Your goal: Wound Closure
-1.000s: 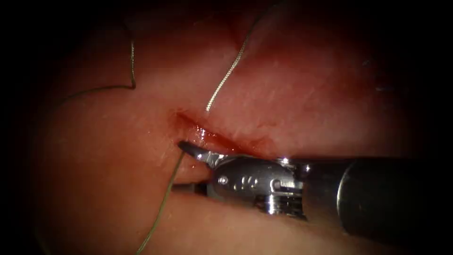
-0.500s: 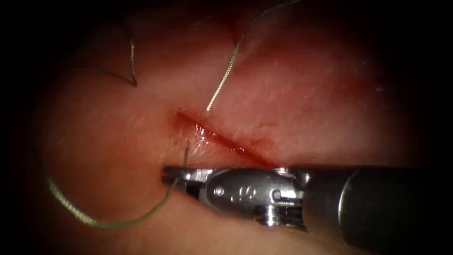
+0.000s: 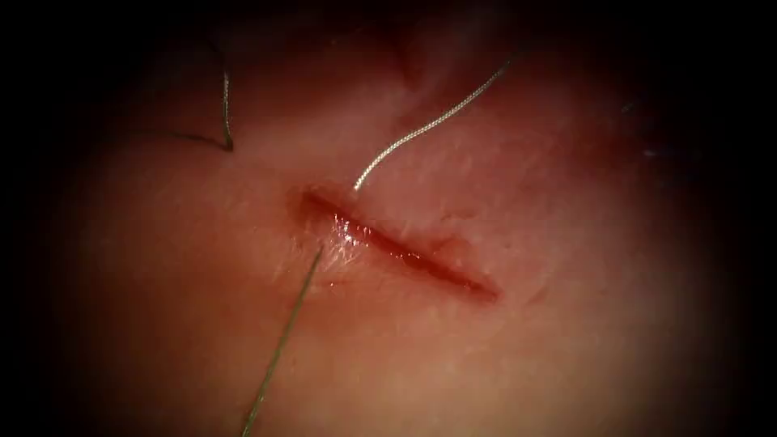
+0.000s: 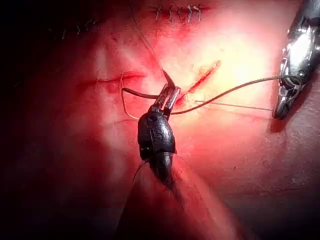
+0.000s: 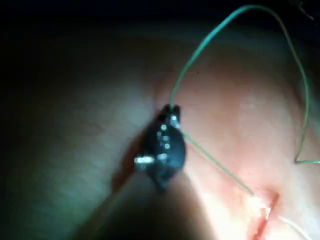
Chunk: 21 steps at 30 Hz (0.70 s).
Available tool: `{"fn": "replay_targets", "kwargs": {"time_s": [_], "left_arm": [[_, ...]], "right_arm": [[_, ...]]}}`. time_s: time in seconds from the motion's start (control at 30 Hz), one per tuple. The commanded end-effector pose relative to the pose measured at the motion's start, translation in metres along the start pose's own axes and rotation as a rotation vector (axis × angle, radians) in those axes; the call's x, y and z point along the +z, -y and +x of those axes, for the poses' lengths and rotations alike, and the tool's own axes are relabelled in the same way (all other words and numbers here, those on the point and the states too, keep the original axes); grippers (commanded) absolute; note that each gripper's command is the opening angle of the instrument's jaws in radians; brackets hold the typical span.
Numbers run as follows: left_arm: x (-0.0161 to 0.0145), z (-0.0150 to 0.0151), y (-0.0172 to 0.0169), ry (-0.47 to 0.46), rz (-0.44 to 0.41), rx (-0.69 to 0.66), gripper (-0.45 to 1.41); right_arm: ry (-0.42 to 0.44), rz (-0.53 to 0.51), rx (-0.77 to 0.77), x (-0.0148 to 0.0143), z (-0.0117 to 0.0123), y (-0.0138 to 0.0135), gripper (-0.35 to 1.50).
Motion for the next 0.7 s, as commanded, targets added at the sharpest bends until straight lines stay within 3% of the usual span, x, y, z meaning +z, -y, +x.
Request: {"fn": "replay_targets", "kwargs": {"time_s": [0.03,0.33,0.37,0.4,0.43,0.47,0.53,0.63,0.7], "left_arm": [[0.0005,-0.0006,0.0004,-0.001,-0.001,0.002,-0.45],[0.0004,-0.0006,0.0004,-0.001,-0.002,0.002,-0.45],[0.0004,-0.0006,0.0004,-0.001,-0.002,0.002,-0.45],[0.0004,-0.0006,0.0004,-0.001,-0.002,0.002,-0.45],[0.0004,-0.0006,0.0004,-0.001,-0.002,0.002,-0.45],[0.0003,-0.0006,0.0004,-0.002,-0.002,0.002,-0.45],[0.0003,-0.0006,0.0004,-0.002,-0.002,0.002,-0.45],[0.0003,-0.0006,0.0005,-0.002,-0.002,0.002,-0.45],[0.0003,-0.0006,0.0005,-0.002,-0.003,0.002,-0.45]], "right_arm": [[-0.009,0.013,0.003,0.0012,0.0006,0.0010,-0.35],[-0.054,0.110,-0.045,0.0039,0.0039,0.0044,-0.35],[-0.051,0.101,-0.085,0.0039,0.0039,0.0043,-0.21],[-0.044,0.085,-0.099,0.0038,0.0037,0.0041,0.04],[-0.014,0.021,-0.114,0.0032,0.0028,0.0034,0.66],[-0.004,0.001,-0.110,0.0028,0.0023,0.0030,0.84],[0.003,-0.022,-0.101,0.0015,0.0010,0.0020,1.13],[0.007,-0.046,-0.053,-0.0012,-0.0013,0.0005,1.30],[0.014,-0.060,-0.033,-0.0031,-0.0025,-0.0004,1.31]]}}
